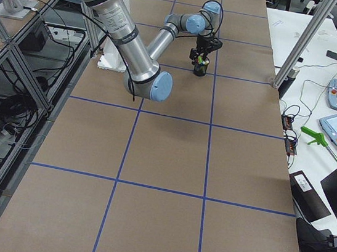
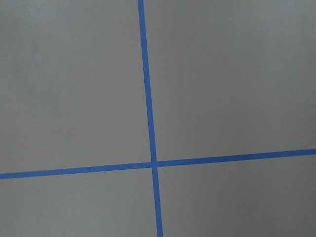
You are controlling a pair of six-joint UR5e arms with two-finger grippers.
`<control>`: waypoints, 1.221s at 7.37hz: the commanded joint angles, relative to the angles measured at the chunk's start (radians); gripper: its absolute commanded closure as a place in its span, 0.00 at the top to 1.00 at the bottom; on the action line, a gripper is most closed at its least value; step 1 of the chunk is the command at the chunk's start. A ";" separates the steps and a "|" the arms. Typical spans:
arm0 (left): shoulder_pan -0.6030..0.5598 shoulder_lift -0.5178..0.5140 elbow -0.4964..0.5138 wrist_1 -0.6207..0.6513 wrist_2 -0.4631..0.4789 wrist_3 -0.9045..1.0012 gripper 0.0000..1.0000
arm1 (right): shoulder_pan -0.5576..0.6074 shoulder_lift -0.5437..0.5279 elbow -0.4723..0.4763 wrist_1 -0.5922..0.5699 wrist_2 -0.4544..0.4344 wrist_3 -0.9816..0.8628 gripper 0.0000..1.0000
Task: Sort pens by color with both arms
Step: 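Lower the right gripper into the cup over the blue marker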
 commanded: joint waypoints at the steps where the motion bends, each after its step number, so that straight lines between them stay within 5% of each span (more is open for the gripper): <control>1: 0.000 -0.001 0.001 0.002 0.002 0.000 1.00 | 0.008 0.001 -0.053 0.102 -0.006 -0.008 0.87; 9: -0.008 -0.001 -0.004 0.002 0.009 0.003 1.00 | -0.012 0.038 -0.089 0.103 -0.006 -0.011 0.85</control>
